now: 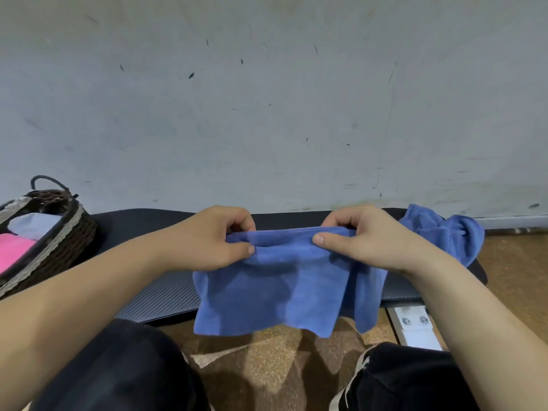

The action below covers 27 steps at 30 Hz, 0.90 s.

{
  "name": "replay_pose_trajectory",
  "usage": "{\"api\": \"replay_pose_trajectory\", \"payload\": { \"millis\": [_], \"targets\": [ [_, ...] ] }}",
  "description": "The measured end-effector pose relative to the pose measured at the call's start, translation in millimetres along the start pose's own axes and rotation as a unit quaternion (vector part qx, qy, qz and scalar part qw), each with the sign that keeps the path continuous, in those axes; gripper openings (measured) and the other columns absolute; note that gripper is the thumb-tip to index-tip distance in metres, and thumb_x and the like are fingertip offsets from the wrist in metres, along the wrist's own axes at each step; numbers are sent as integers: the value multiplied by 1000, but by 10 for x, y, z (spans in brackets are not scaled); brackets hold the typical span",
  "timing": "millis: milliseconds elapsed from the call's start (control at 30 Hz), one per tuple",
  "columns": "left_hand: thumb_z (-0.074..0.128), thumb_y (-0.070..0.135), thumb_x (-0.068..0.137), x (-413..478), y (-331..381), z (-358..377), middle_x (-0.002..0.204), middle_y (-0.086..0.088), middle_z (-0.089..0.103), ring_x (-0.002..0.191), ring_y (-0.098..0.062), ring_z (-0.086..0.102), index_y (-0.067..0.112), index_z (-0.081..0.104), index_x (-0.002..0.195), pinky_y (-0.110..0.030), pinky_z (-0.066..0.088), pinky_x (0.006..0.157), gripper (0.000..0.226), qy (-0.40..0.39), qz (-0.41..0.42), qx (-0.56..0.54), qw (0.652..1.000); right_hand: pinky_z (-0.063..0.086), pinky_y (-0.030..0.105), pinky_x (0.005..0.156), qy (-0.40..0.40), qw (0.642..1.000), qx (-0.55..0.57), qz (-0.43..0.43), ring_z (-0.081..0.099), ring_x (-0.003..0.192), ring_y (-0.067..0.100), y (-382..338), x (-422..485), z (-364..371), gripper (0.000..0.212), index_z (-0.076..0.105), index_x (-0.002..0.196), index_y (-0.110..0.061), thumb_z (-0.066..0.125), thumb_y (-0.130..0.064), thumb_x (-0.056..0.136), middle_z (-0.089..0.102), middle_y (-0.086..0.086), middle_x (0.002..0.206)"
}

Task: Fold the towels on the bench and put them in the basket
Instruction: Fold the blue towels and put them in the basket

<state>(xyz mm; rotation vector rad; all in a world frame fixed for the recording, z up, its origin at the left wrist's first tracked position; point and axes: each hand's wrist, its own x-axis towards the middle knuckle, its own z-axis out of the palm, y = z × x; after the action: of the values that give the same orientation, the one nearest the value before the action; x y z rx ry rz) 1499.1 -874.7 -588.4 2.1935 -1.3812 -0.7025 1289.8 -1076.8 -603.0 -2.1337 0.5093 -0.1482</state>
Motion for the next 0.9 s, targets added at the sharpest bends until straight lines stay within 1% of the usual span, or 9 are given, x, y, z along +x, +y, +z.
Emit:
{"api": "replay_pose_trajectory", "payload": {
  "millis": [133,233,300,400,467,600,733,800,900],
  "targets": [
    [77,19,84,-128,31,-67,63,9,56,55,-5,46,19,60,76,-18,38,53,19,24,-4,-41,999,45,34,73,-10,992,123,-23,59,73,15,-98,-64,-3,25,75,80,-12,77,-35,88,67,14,75],
    [71,30,74,-230,13,-155,64,2,46,62,-14,40,18,48,67,-34,33,59,27,15,-15,-90,996,42,33,73,-17,984,171,-54,52,75,22,-142,-81,-14,26,74,81,-7,73,-33,85,59,14,76],
    [71,34,72,-290,-1,-196,67,-4,42,67,-19,36,20,44,64,-40,29,63,31,5,-8,-142,990,46,23,68,-27,977,201,-64,55,71,18,-180,-104,-45,22,73,78,-5,73,-26,83,61,12,73],
    [78,30,85,-369,-60,-239,62,2,48,61,-15,39,20,48,68,-28,31,55,36,-21,13,-139,990,50,22,66,-13,969,240,-50,62,69,17,-168,-85,-90,18,73,75,-5,75,-21,83,68,11,73],
    [79,25,91,-407,-146,-258,64,3,61,59,-11,49,19,57,78,-23,38,55,26,-26,18,-98,995,47,30,69,57,985,158,-29,58,72,17,-58,15,-83,20,74,76,-7,78,-21,89,66,13,73],
    [79,31,89,-375,-472,-243,79,2,75,71,-15,70,23,68,85,-33,53,63,14,-10,-29,-6,1000,48,32,68,191,980,-39,43,61,70,16,225,280,11,24,73,75,-15,75,-32,92,72,8,75],
    [80,38,86,-256,-947,-226,68,8,67,62,-7,61,22,66,76,-31,49,60,24,19,-72,41,996,45,34,64,271,944,-161,98,63,77,23,440,482,130,25,69,80,-23,66,-43,95,70,-5,76],
    [80,42,84,-144,-1220,-241,63,5,62,59,-8,54,20,64,72,-28,44,59,30,45,-99,62,992,46,35,65,291,929,-211,88,61,80,26,534,655,221,25,71,83,-23,63,-43,96,69,-2,80],
    [80,38,84,96,-1576,-278,67,7,65,67,-15,60,22,67,71,-30,45,61,24,92,-136,88,983,52,41,70,288,920,-258,66,63,84,33,739,1015,438,26,72,86,-22,61,-43,97,70,5,87]
  ]
}}
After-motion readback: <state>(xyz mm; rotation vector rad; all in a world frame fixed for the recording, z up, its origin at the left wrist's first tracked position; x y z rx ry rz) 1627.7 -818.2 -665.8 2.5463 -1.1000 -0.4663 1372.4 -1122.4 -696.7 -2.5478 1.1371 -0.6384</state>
